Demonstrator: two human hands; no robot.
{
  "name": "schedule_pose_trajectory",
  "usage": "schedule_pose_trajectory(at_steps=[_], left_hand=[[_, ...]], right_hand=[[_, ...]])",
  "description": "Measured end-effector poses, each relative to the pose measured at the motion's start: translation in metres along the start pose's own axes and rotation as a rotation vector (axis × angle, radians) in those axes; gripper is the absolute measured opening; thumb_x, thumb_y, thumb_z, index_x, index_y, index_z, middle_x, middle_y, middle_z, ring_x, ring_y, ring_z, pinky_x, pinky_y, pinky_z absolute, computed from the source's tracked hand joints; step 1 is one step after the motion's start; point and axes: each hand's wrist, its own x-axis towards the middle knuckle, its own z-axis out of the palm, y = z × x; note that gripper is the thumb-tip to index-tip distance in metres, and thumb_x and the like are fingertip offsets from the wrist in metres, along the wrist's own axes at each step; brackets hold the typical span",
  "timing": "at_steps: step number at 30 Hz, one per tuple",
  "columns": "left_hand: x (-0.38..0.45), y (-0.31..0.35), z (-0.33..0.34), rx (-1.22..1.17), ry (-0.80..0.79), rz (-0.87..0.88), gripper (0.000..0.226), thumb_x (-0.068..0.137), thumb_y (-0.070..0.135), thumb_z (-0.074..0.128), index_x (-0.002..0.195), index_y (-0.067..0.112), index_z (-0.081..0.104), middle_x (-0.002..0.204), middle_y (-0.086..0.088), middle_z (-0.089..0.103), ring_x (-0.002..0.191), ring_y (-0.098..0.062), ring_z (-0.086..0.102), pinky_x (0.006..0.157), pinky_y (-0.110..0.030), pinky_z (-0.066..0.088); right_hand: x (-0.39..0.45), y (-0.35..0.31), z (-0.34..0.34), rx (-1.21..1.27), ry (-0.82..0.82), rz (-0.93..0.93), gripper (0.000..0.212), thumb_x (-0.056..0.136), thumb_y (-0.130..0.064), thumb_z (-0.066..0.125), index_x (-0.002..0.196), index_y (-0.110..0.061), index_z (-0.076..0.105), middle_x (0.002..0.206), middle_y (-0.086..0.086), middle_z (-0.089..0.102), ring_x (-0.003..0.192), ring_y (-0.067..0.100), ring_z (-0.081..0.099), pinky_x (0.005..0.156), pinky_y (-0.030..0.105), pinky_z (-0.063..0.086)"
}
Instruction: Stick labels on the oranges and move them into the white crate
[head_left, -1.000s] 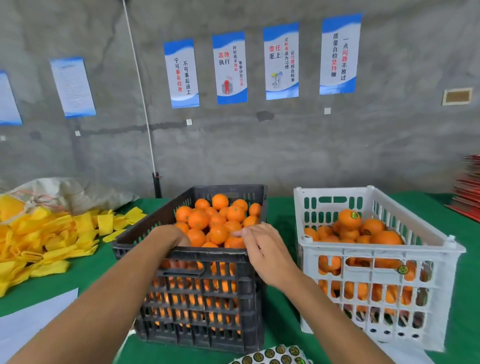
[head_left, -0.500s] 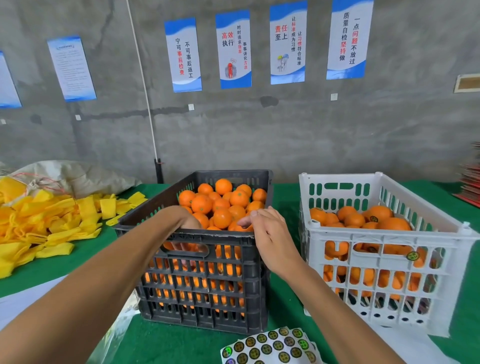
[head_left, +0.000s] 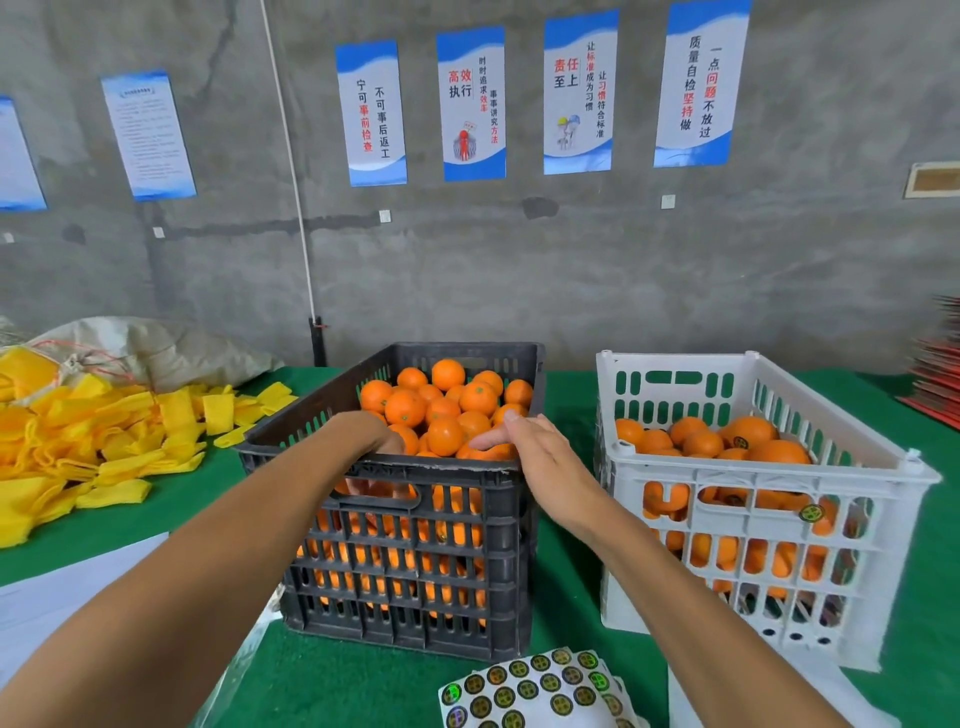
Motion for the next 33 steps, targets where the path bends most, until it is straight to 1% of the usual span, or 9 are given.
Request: schedule_pose_trajectory(at_steps=[4, 7, 9, 14, 17, 20, 25, 30, 33], left_hand=[[-0.023, 0.009, 0.001, -0.085, 0.319, 0.153, 0.052, 0.076, 0.049, 0.082, 0.110, 0.015, 0.062, 0.107, -0.004, 0.066, 0.088, -0.024, 0.063, 0.075, -0.031, 0.052], [-0.057, 0.028, 0.003, -0.449, 0.789, 0.444, 0.084, 0.053, 0.061, 0.075, 0.128, 0.027, 0.062, 0.114, 0.004, 0.062, 0.086, -0.018, 0.067, 0.068, -0.030, 0.055], [-0.084, 0.041, 0.015, -0.546, 1.049, 0.639, 0.078, 0.055, 0.062, 0.074, 0.128, 0.040, 0.058, 0.112, 0.015, 0.051, 0.091, -0.015, 0.066, 0.077, -0.030, 0.056], [-0.129, 0.064, 0.078, -0.517, 1.381, 0.924, 0.072, 0.071, 0.047, 0.078, 0.138, 0.039, 0.052, 0.124, 0.010, 0.042, 0.095, -0.008, 0.059, 0.069, -0.015, 0.052], [-0.128, 0.077, 0.132, -0.573, 1.351, 0.984, 0.074, 0.074, 0.043, 0.082, 0.142, 0.033, 0.052, 0.131, 0.007, 0.040, 0.095, -0.001, 0.059, 0.065, -0.008, 0.048], [-0.107, 0.084, 0.185, -0.512, 1.155, 0.902, 0.078, 0.078, 0.057, 0.077, 0.145, 0.040, 0.043, 0.131, 0.017, 0.030, 0.077, 0.002, 0.059, 0.066, -0.014, 0.054], [-0.060, 0.078, 0.239, -0.498, 0.798, 0.848, 0.074, 0.079, 0.059, 0.074, 0.142, 0.049, 0.036, 0.136, 0.033, 0.020, 0.101, -0.010, 0.062, 0.079, -0.014, 0.056], [-0.043, 0.073, 0.291, -0.724, 0.668, 0.850, 0.071, 0.084, 0.052, 0.079, 0.142, 0.041, 0.039, 0.140, 0.025, 0.039, 0.119, -0.001, 0.055, 0.087, -0.019, 0.055], [-0.041, 0.069, 0.309, -1.025, 0.529, 0.749, 0.072, 0.083, 0.054, 0.076, 0.143, 0.041, 0.038, 0.127, 0.026, 0.052, 0.109, -0.007, 0.064, 0.086, -0.030, 0.059]], right_hand=[[-0.003, -0.022, -0.026, 0.240, -0.135, 0.153, 0.075, 0.107, -0.059, 0.006, 0.111, -0.037, 0.078, 0.113, -0.041, 0.065, 0.111, -0.029, 0.044, 0.116, 0.033, 0.012], [-0.007, -0.034, -0.044, 0.447, -0.111, 0.203, 0.079, 0.107, -0.058, 0.005, 0.124, -0.020, 0.073, 0.122, -0.012, 0.074, 0.123, 0.000, 0.059, 0.126, 0.047, 0.002], [-0.014, -0.040, -0.050, 0.543, -0.051, 0.198, 0.075, 0.109, -0.055, 0.010, 0.123, -0.016, 0.073, 0.122, -0.004, 0.074, 0.124, 0.009, 0.062, 0.127, 0.051, 0.003], [-0.062, -0.032, -0.061, 0.860, -0.065, 0.112, 0.062, 0.109, -0.048, 0.027, 0.127, -0.006, 0.068, 0.128, 0.009, 0.071, 0.121, 0.023, 0.067, 0.115, 0.041, 0.041], [-0.102, -0.009, -0.057, 0.814, -0.039, 0.104, 0.050, 0.105, -0.044, 0.042, 0.120, -0.009, 0.075, 0.124, 0.010, 0.073, 0.114, 0.028, 0.071, 0.096, 0.032, 0.058], [-0.132, 0.028, -0.041, 0.652, 0.033, 0.187, 0.032, 0.100, -0.030, 0.057, 0.111, -0.010, 0.078, 0.113, 0.009, 0.077, 0.105, 0.025, 0.074, 0.096, 0.027, 0.056], [-0.160, 0.083, -0.011, 0.549, -0.047, 0.325, 0.023, 0.102, -0.013, 0.059, 0.121, -0.008, 0.071, 0.112, 0.006, 0.078, 0.106, 0.022, 0.074, 0.090, 0.024, 0.058], [-0.174, 0.122, 0.014, 0.256, -0.083, 0.309, 0.022, 0.103, -0.016, 0.061, 0.118, -0.023, 0.075, 0.120, -0.003, 0.075, 0.118, 0.017, 0.067, 0.104, 0.032, 0.052], [-0.178, 0.141, 0.028, -0.277, -0.259, 0.187, 0.049, 0.102, -0.047, 0.057, 0.146, -0.025, 0.056, 0.158, -0.017, 0.038, 0.148, 0.002, 0.028, 0.124, 0.029, 0.024]])
